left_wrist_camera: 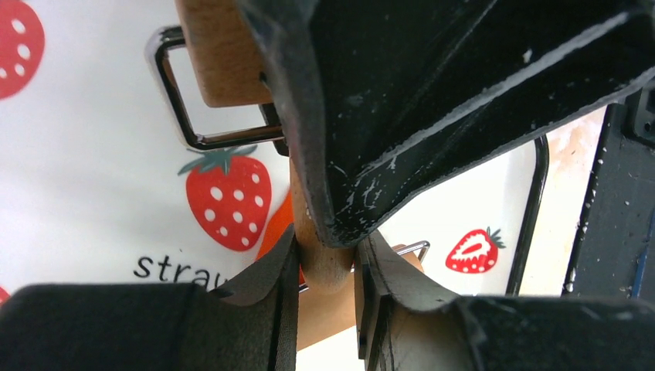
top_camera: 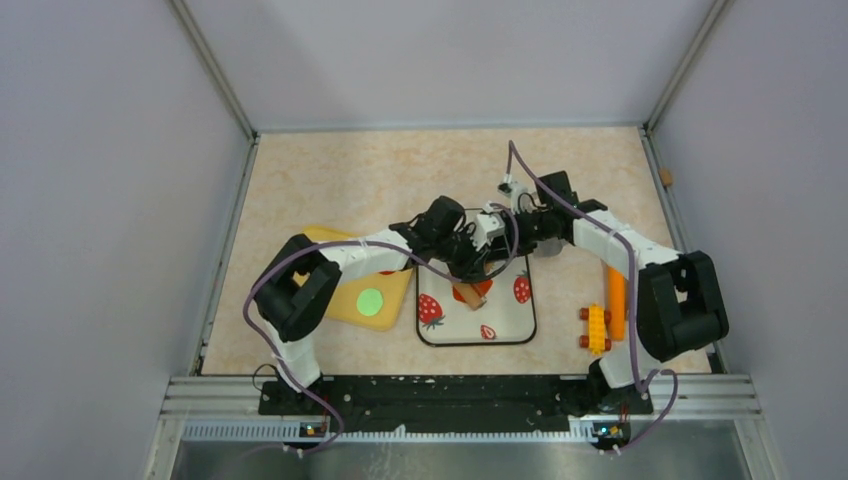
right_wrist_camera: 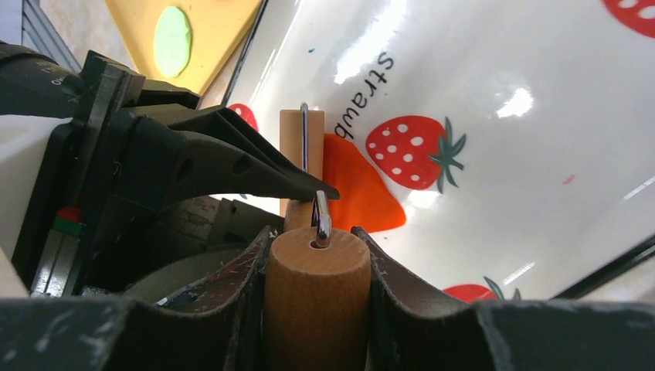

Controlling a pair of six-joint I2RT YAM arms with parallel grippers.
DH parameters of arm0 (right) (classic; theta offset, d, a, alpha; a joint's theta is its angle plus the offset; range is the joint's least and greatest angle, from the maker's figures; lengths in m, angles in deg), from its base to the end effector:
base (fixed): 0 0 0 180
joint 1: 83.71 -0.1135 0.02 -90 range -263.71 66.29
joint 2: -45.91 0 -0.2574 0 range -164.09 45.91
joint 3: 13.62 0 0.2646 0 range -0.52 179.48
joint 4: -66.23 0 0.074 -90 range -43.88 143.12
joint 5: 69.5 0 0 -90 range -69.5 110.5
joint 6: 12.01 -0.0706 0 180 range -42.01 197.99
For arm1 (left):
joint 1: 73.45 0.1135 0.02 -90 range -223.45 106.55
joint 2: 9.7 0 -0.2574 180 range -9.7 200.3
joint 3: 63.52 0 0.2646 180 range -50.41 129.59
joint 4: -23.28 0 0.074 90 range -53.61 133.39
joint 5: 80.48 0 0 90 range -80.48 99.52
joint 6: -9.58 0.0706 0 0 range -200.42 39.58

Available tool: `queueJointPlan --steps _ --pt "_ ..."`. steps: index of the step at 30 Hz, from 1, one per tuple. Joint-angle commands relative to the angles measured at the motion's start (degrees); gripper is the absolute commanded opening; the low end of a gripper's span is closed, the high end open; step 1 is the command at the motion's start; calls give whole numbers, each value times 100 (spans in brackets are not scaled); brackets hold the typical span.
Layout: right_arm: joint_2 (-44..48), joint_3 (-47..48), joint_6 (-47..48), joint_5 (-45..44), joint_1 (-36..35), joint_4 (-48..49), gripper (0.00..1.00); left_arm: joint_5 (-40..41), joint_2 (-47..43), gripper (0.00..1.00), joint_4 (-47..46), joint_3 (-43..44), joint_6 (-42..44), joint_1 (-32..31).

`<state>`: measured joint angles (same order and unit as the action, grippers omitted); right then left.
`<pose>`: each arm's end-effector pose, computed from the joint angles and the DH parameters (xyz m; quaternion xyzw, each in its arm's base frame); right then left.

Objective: Roll out the dumpling wrappers from the dough

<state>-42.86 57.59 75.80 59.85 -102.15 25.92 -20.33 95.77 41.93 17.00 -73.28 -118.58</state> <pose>0.3038 0.1485 0.1821 -0.2201 0.8826 0.3650 0.1984 0.2760 -0.3271 0.1567 0.4823 0.7526 -0.3477 0.2829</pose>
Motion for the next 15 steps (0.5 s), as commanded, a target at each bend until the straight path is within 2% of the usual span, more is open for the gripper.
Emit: queueJointPlan --steps 1,8,12,15 --pt "-248 -337 581 -780 -362 -184 0 214 -129 0 476 -408 -173 109" --pt "-383 259 368 -498 -521 -432 0 106 -693 0 905 -292 -88 144" --pt "-190 997 384 -217 -497 -950 0 -372 -1065 0 973 143 -164 123" --pt "-105 1190 368 -191 -326 -1128 0 -552 -877 0 854 553 -310 118"
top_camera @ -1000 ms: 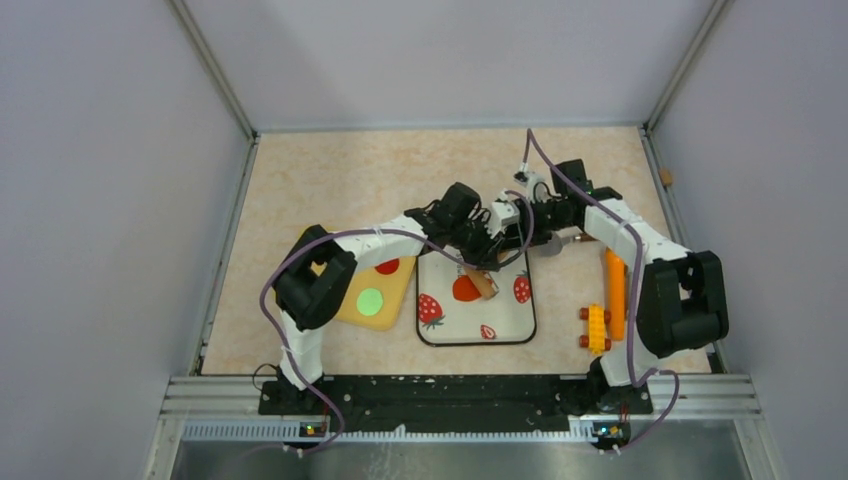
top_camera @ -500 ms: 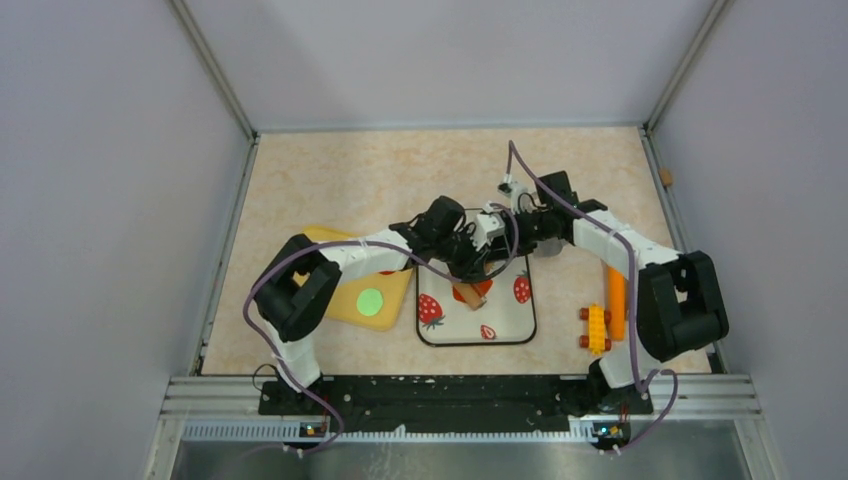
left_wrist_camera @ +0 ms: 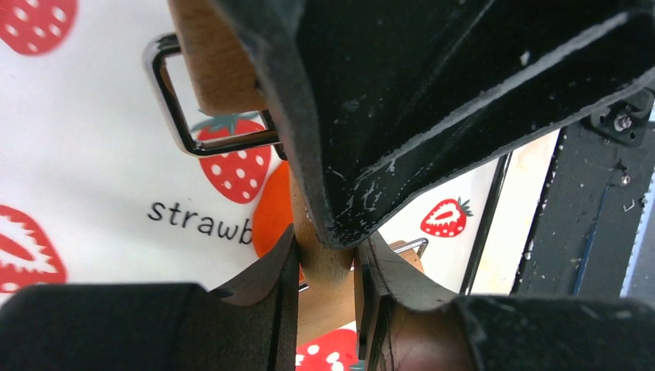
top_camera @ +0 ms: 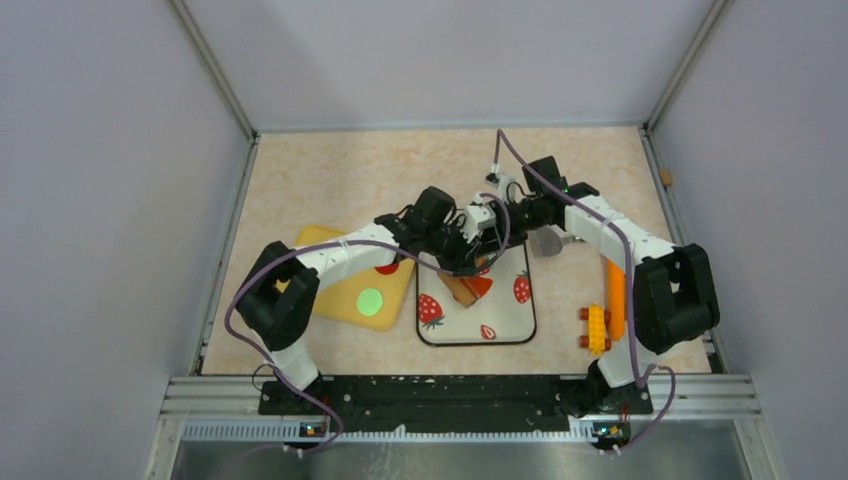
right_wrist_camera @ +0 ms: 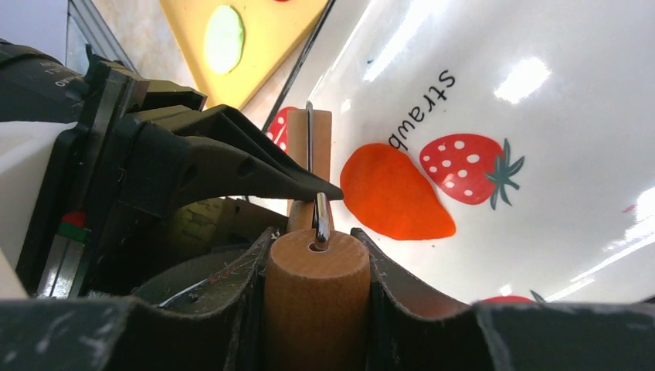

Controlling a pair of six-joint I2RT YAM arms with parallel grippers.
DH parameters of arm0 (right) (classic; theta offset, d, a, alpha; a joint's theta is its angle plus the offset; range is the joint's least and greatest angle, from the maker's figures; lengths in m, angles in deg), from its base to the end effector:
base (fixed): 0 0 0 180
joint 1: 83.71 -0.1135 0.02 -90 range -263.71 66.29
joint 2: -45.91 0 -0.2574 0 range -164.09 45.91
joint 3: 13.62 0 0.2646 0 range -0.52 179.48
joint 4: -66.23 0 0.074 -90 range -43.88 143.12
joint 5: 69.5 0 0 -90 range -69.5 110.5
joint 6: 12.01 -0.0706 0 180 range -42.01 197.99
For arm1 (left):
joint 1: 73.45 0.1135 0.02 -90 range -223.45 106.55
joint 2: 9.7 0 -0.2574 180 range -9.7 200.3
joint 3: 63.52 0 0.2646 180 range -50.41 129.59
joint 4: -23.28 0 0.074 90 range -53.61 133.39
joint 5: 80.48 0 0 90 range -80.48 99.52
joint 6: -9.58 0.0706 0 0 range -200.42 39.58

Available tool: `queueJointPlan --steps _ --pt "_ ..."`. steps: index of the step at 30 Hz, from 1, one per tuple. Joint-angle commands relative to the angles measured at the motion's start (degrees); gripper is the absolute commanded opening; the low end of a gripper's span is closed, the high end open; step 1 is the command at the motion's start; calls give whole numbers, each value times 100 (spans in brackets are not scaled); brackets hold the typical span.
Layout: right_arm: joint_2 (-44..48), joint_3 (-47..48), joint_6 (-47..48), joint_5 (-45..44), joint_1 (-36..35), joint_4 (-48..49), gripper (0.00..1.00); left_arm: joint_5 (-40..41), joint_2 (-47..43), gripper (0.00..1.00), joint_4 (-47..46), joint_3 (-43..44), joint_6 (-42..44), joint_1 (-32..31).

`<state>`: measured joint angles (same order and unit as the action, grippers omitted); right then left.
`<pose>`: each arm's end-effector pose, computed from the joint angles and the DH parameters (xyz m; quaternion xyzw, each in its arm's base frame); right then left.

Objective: Roll out the dumpling wrappers from the dough

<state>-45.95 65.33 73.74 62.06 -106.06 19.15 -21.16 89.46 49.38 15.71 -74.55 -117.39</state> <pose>0.3056 0.1763 0.2018 -0.2328 0.8774 0.3892 0.1567 0.2654 -0.3058 0.1805 0.4664 0.7694 -0.3496 0.2613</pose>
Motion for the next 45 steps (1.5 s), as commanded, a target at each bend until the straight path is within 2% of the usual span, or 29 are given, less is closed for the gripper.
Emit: queueJointPlan --steps 1,7,13,26,31,34,38,45 --pt "189 420 552 -416 146 -455 0 -475 -104 0 99 822 -210 -5" --pt "-44 226 530 -676 415 -246 0 -551 748 0 -272 1348 -502 0" --pt "-348 60 572 -858 422 -12 0 -444 1310 0 -456 1319 -576 73" --pt "-819 -273 469 -1034 -126 275 0 -619 645 0 -372 -168 -772 672" --pt "-870 -170 224 -937 -299 274 0 -571 274 0 -187 -362 -676 761" --pt "-703 291 70 -694 -298 74 0 -489 -102 0 75 -201 -569 719" --pt "-263 882 209 -591 -241 -329 0 -452 -363 0 340 421 -327 571" --pt "72 444 392 -825 124 -330 0 -498 263 0 631 1396 139 297"
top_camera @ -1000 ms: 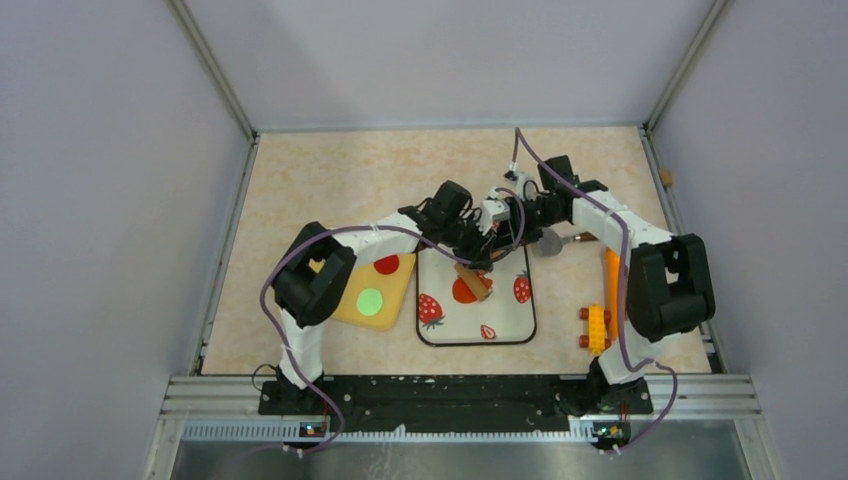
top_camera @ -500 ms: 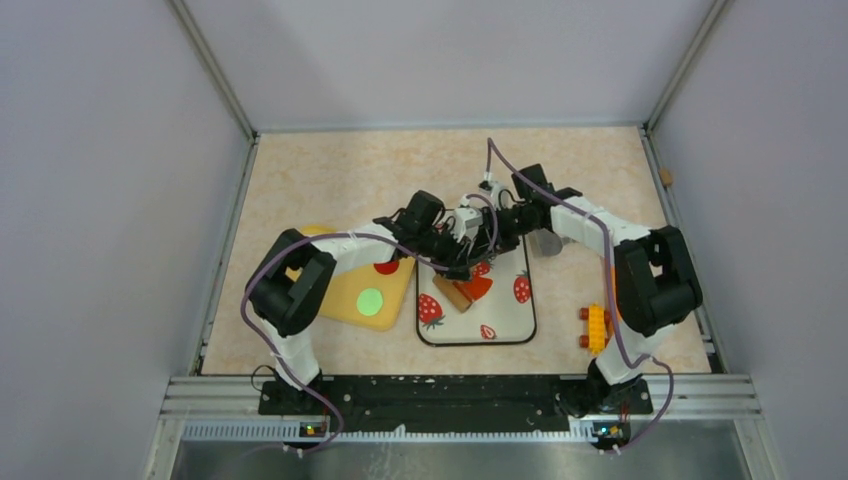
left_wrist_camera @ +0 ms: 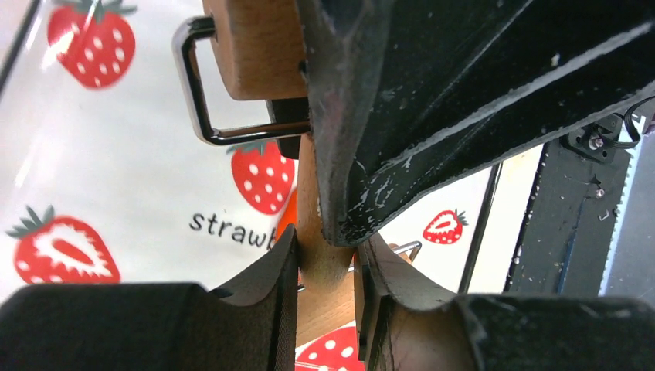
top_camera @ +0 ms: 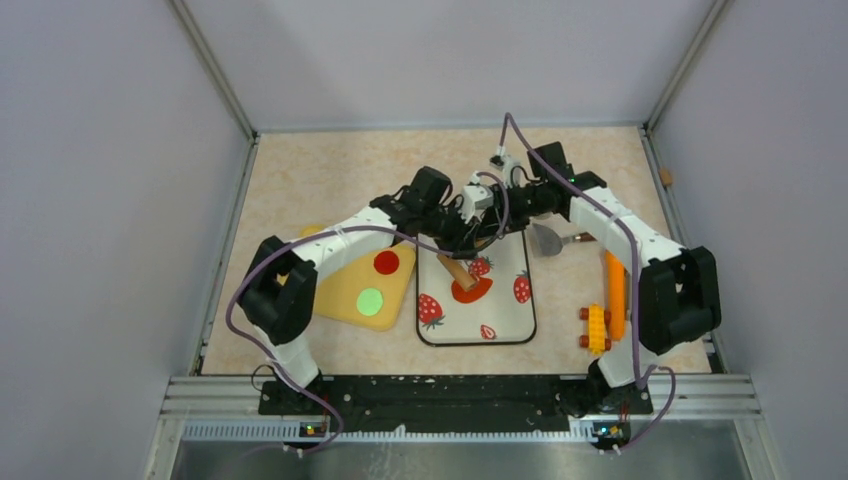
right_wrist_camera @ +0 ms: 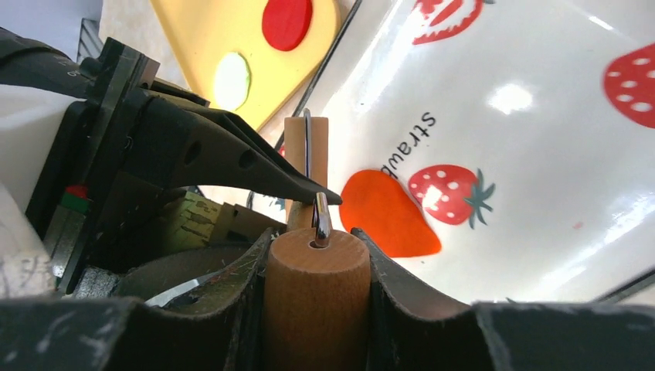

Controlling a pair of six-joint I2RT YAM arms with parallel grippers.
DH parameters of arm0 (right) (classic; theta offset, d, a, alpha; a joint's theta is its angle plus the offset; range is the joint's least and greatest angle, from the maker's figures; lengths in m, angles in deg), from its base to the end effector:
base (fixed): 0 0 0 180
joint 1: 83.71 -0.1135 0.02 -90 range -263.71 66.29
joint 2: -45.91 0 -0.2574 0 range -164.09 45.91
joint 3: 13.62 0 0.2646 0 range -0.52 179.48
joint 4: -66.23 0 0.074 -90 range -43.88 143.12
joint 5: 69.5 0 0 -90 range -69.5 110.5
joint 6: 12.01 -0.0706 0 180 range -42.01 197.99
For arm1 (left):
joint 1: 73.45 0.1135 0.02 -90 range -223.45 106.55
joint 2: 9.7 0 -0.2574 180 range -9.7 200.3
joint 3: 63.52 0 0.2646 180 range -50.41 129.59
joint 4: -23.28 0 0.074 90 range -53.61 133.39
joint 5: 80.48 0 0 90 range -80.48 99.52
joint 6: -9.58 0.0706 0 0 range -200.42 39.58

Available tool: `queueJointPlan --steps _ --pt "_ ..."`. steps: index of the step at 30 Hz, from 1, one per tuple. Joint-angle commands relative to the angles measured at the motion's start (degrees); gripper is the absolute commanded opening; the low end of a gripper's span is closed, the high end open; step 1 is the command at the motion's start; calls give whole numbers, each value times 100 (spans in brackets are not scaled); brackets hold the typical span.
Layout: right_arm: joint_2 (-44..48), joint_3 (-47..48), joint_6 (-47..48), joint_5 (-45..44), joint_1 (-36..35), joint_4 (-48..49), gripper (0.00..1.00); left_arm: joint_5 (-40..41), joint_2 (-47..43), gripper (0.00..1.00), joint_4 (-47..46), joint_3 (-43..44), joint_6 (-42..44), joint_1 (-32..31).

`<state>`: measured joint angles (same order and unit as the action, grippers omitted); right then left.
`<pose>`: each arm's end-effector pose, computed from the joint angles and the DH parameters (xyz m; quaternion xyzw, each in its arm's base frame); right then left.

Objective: Roll out the dumpling wrappers from the dough

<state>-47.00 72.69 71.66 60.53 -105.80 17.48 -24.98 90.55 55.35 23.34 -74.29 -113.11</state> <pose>0.3246 0.1807 0.2348 -0.2239 0.8745 0.3854 0.1910 0.2947 -0.2962 0.2113 0.4474 0.7704 -0.3672 0.2674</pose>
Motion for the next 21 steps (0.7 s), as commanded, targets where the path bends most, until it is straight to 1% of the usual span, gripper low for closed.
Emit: queueJointPlan --steps 1,5,13,17,21 --pt "184 -398 599 -727 149 -121 0 -94 248 0 -21 640 156 -132" --pt "230 -695 593 -879 154 71 0 -18 565 0 -200 557 287 -134" --pt "54 -1121 600 -1268 156 223 0 136 969 0 -810 97 320 -265" --pt "128 -1226 810 -1603 177 97 0 239 1242 0 -1116 47 173 -417" --pt "167 -1415 872 -1769 358 -7 0 234 1625 0 -1315 211 -4 -551"
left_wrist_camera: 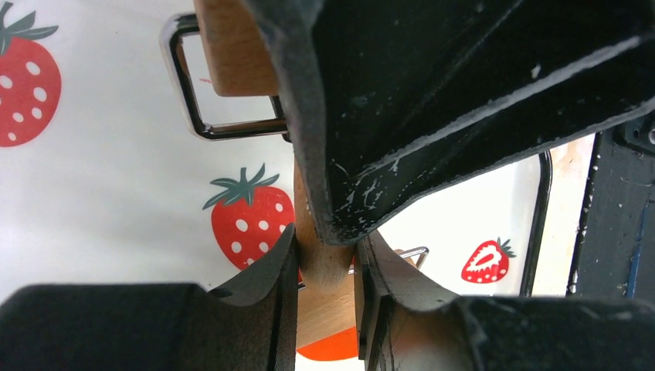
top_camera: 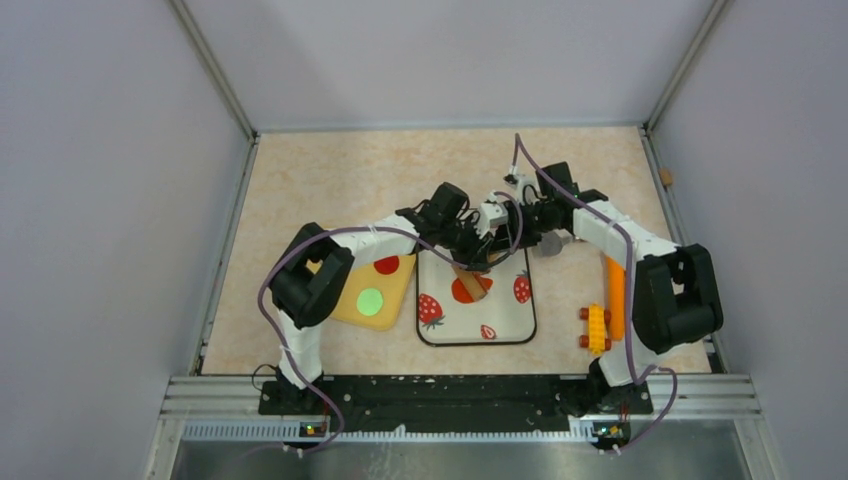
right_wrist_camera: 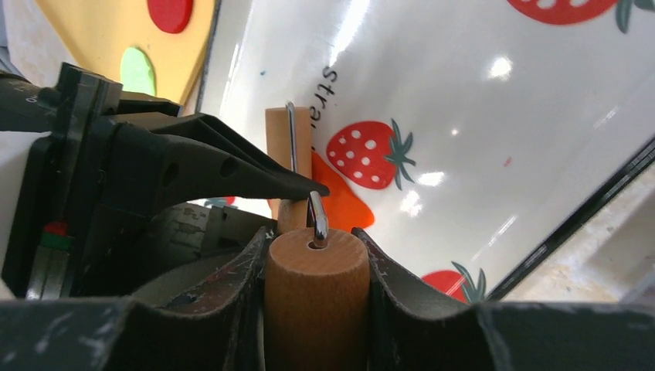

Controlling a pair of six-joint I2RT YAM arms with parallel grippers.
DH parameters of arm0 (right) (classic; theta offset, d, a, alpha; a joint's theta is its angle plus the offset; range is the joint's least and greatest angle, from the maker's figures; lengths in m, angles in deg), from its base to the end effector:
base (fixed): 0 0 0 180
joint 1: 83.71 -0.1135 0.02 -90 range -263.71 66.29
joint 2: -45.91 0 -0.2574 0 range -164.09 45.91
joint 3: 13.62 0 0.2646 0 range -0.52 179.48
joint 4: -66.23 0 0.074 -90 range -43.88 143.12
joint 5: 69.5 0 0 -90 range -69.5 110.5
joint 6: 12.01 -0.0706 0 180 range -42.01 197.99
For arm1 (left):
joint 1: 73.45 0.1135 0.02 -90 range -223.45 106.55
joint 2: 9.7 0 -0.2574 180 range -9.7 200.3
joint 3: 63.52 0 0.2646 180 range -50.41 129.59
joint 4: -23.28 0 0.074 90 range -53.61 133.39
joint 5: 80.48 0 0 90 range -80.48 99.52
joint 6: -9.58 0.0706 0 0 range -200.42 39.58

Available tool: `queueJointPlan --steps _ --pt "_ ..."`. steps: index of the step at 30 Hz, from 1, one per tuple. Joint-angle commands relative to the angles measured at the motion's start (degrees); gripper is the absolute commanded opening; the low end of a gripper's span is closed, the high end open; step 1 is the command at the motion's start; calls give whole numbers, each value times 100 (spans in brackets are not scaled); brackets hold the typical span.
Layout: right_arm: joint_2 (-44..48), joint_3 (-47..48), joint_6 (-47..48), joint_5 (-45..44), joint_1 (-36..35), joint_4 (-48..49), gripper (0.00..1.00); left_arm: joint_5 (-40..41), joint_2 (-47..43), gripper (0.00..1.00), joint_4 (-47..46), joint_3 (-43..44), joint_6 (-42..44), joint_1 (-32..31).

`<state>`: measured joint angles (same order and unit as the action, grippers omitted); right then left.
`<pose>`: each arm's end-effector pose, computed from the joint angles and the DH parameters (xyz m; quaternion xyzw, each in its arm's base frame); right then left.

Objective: Roll out the dumpling wrappers from the dough

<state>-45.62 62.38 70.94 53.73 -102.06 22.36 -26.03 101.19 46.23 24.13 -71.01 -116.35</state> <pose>0.3196 0.1468 0.1854 -0.1661 0.9124 0.3246 0.1860 0.2987 -0.3336 0.1547 0.4917 0.7428 -0.3736 0.2586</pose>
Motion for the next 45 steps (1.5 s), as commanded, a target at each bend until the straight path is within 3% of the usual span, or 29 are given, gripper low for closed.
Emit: queueJointPlan --steps 1,15,22,28,34,45 --pt "30 -422 955 -1110 64 -512 0 336 644 0 -429 201 -388 -250" --pt "33 -122 983 -1167 710 -664 0 70 1371 0 -414 1445 -928 -370" --pt "447 494 768 -240 735 -896 0 -39 823 0 53 1960 -1128 -232" --pt "688 524 363 690 731 -834 0 -192 11 0 172 1574 -1215 -220" --pt "741 141 308 1187 817 -691 0 -354 178 0 196 1447 -1244 -228" --pt "828 -188 879 691 821 -976 0 -214 426 0 -158 1067 -1189 -392"
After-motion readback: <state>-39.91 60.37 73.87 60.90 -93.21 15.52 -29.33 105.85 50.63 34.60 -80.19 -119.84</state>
